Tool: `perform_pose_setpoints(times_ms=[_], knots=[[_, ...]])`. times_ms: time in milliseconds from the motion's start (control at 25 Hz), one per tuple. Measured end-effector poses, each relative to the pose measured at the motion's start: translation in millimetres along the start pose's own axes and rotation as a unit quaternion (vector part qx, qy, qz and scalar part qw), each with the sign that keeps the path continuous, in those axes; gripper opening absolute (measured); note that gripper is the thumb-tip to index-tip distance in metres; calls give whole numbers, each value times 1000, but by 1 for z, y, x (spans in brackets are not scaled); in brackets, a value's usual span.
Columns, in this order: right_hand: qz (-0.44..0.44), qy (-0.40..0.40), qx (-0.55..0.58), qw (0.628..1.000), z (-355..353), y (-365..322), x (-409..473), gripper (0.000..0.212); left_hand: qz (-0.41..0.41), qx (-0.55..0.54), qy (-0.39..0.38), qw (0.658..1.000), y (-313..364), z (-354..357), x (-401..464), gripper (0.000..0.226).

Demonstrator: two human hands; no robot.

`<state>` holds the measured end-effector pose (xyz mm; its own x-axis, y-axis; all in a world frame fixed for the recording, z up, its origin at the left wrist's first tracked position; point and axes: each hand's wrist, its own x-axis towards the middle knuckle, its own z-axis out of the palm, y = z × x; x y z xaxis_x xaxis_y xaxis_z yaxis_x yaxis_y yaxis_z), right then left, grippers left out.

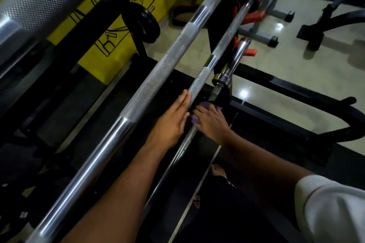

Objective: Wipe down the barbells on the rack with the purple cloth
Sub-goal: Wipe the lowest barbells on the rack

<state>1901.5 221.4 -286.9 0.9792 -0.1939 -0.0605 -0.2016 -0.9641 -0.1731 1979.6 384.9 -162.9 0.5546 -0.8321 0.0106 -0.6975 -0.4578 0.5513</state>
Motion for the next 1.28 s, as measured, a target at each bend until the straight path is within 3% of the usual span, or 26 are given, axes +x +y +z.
perform_pose_setpoints(times_ms=[120, 280, 360, 400, 440, 480, 560, 600, 640, 720, 800, 1000, 1160, 1200, 1280], knots=[[12, -32, 79, 996, -1, -19, -17, 52, 0, -15, -3, 1000, -1, 0, 1, 55], [-83, -84, 108, 987, -6, -36, -46, 56, -14, -32, -6, 999, -4, 0, 1, 56], [-30, -31, 171, 984, -14, -33, -56, 52, -10, -37, -3, 999, -4, 1, 1, 55], [33, 4, 238, 971, -18, -29, -63, 50, -7, -38, -2, 999, -4, 1, 1, 55], [103, 39, 341, 934, -22, -24, -68, 45, -7, -38, 0, 999, -4, 1, 1, 55], [178, 68, 478, 857, -29, -19, -71, 37, -9, -36, 2, 999, -4, 1, 1, 55], [348, 135, 715, 592, -44, -5, -72, 22, -9, -32, 7, 999, -2, -1, 1, 56], [430, 156, 764, 455, -42, 5, -73, 19, -8, -31, 7, 999, -1, -1, 1, 56], [470, 169, 792, 352, -35, 15, -74, 22, -8, -29, 6, 1000, -1, -2, 1, 56], [498, 185, 808, 256, -14, 25, -74, 39, -9, -30, 4, 1000, 0, -2, 1, 55], [516, 187, 804, 230, 4, 21, -62, 43, -8, -29, 1, 1000, 0, -2, 1, 55], [441, 151, 847, 254, -4, 7, 23, 49, 5, -31, 14, 999, -3, 1, 2, 55], [442, 129, 838, 293, 6, 11, 46, 53, 16, -31, 17, 999, -2, 1, 2, 54], [444, 120, 840, 288, 13, 6, 42, 54, 17, -30, 20, 999, -2, 0, 3, 54], [435, 84, 863, 242, 23, -15, 26, 56, 17, -31, 16, 999, -1, -1, 4, 54]])
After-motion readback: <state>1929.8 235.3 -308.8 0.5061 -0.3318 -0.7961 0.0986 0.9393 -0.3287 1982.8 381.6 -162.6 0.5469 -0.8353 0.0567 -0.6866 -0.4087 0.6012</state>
